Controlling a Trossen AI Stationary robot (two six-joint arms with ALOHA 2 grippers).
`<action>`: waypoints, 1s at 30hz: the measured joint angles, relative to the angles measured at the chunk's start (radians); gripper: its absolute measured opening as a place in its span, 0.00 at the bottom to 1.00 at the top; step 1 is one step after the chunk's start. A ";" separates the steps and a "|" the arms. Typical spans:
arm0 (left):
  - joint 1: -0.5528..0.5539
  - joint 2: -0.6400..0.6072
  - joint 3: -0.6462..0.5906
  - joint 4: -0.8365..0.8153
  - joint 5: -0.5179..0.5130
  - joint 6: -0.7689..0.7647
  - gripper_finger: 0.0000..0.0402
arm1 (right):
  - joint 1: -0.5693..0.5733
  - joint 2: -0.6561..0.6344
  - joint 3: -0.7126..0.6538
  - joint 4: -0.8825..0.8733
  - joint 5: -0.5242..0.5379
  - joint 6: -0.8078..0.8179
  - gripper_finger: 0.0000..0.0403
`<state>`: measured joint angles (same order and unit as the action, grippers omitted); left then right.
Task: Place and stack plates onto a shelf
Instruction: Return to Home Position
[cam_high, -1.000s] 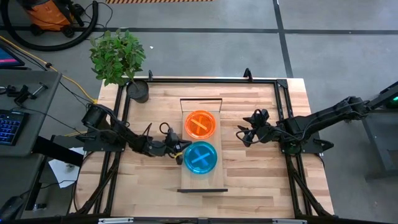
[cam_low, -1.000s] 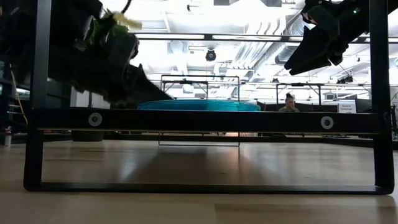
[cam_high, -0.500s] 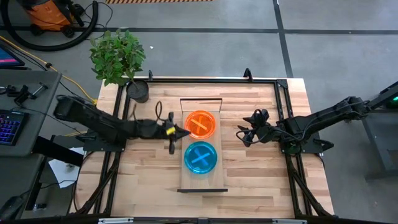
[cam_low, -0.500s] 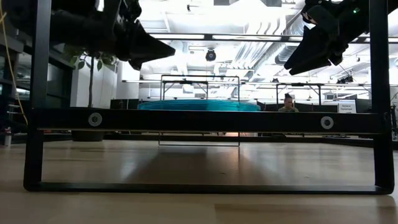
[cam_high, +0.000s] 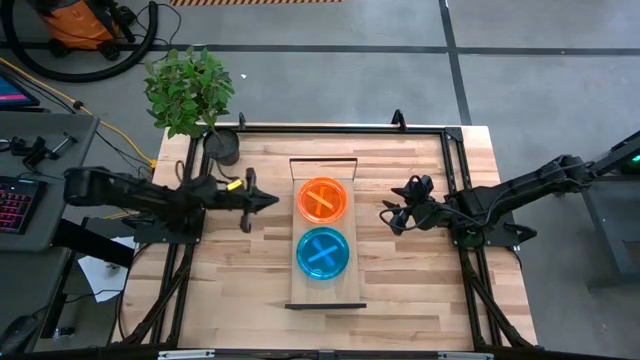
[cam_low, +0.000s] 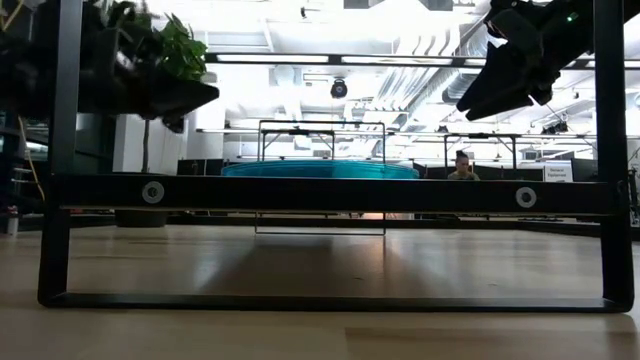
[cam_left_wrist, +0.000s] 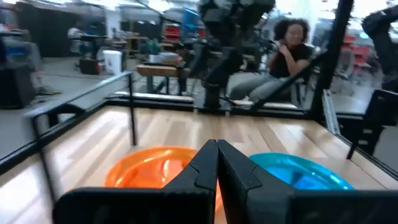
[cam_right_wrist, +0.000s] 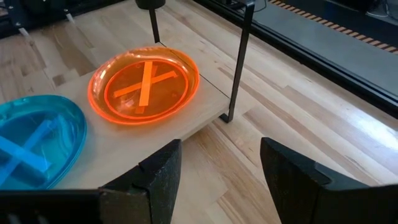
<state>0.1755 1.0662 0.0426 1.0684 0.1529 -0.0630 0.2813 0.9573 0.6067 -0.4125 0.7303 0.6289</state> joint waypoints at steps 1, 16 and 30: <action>0.012 -0.031 -0.022 -0.001 0.001 -0.004 0.00 | 0.000 0.000 0.000 0.001 0.000 0.000 0.50; -0.126 -0.331 -0.031 -0.394 -0.058 -0.065 0.00 | 0.001 -0.065 0.000 -0.072 -0.059 0.014 0.50; -0.230 -0.418 -0.031 -0.389 -0.245 0.007 0.00 | 0.137 -0.296 -0.068 -0.382 0.039 0.205 0.47</action>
<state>-0.0544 0.6480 0.0120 0.6793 -0.0919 -0.0555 0.4180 0.6613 0.5384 -0.7942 0.7697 0.8336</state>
